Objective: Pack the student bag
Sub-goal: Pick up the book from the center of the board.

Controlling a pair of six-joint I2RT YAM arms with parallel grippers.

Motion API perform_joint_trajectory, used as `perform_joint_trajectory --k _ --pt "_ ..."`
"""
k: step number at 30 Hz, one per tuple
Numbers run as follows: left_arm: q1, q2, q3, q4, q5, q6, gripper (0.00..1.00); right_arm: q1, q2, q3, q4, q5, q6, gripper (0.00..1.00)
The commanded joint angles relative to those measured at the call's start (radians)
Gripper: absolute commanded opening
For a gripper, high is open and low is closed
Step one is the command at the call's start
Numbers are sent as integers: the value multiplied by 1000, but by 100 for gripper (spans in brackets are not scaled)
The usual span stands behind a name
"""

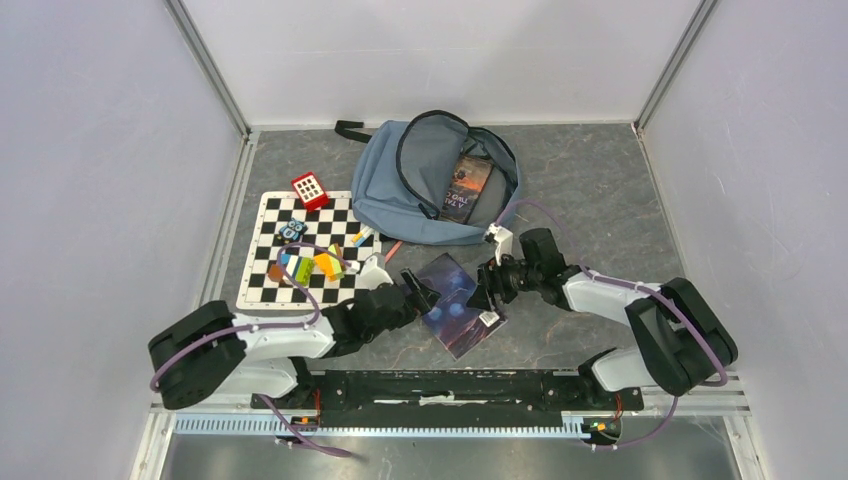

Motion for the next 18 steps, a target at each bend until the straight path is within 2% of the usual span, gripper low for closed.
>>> perform_joint_trajectory --k 1,4,8,10,15,18 --pt "5 99 40 77 81 58 94 3 14 -46 101 -73 63 76" --pt "6 140 34 100 87 33 83 6 13 -94 181 -106 127 75" --pt "6 201 34 127 101 20 82 15 16 -127 198 -109 146 72" --pt "4 237 39 167 120 22 77 25 9 -145 206 -109 157 72" --pt "5 298 70 259 167 34 62 63 -20 -181 226 -85 200 71" --pt "-1 281 119 213 162 31 56 89 -34 -202 248 -64 229 70"
